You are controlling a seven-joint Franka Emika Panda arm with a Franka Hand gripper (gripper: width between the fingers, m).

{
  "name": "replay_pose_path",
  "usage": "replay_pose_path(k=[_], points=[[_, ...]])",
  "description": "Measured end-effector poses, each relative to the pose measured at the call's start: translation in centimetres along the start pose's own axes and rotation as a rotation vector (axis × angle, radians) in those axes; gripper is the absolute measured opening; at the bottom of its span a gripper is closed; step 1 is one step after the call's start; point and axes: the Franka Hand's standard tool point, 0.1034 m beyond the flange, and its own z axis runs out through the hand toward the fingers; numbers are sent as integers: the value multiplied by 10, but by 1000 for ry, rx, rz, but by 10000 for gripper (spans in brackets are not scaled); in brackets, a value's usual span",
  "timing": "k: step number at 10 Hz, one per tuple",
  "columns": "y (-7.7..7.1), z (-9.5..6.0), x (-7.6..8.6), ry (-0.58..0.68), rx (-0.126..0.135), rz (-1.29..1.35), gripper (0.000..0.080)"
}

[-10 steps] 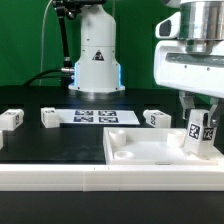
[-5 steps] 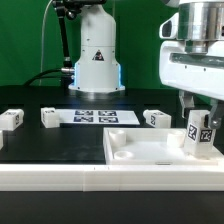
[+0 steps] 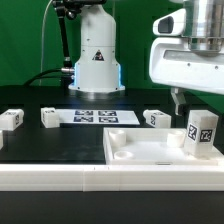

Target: Assemble one leg

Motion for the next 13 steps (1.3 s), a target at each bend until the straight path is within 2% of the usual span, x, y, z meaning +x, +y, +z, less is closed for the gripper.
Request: replay_pose_path(k=[3,5,6,13], points=[[-2,6,-7,-1,-12,-263,649],[-2,7,-7,-10,-36,-455,649],[-3,7,-6,-11,-40,-526,649],[1,8,1,-9,-42,-935,649]])
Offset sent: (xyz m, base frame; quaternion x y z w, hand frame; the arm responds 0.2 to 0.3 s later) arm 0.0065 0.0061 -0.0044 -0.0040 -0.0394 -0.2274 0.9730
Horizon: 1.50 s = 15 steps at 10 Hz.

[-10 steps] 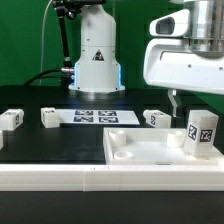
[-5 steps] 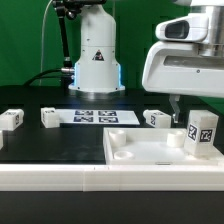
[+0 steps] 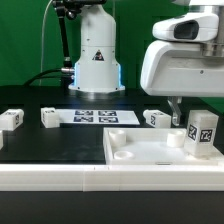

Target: Assemble one leg

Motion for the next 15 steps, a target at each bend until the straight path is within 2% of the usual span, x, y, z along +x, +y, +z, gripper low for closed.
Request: replay_pose_path(k=[1,2,3,4,8,10,15], points=[[0,0,0,0,0,8,558],[0,0,0,0,0,9,376],[0,0,0,0,0,9,376],[0,0,0,0,0,9,291],[0,0,0,2,2,64,291],[0,1,-1,31,7,334,291],[1,2,-2,55,30,799,291]])
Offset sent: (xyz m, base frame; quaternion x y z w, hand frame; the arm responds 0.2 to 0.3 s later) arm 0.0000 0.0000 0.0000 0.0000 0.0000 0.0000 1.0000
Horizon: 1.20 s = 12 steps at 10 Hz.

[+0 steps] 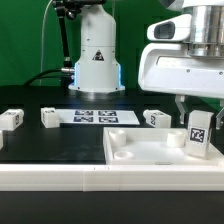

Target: Assemble one leg

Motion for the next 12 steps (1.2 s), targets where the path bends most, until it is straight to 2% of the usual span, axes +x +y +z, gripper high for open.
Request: replay_pose_path(k=[4,8,9,10,11,12], points=[[-1,0,-1,-3,4,507,292],[-1,1,1,-17,12,642,292],[-1,1,0,-17,11,620,392],[-1,0,1,-21,4,524,392],[-2,0,0,-22,8,501,566],[-4,1,-3,-24,7,458,632]])
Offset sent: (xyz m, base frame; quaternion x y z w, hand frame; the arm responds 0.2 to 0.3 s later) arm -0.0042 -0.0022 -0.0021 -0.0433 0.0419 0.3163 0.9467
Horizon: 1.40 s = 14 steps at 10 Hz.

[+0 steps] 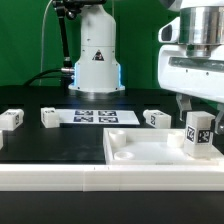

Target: Assemble one leg

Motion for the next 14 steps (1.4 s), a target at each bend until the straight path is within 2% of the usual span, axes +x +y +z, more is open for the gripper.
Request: replay_pose_path(k=[4,9,14], points=[[-4,0,-1,-3,-5,-493,649],[-2,1,4,2,-11,-904,649],[-1,1,8,4,-12,-1142,649]])
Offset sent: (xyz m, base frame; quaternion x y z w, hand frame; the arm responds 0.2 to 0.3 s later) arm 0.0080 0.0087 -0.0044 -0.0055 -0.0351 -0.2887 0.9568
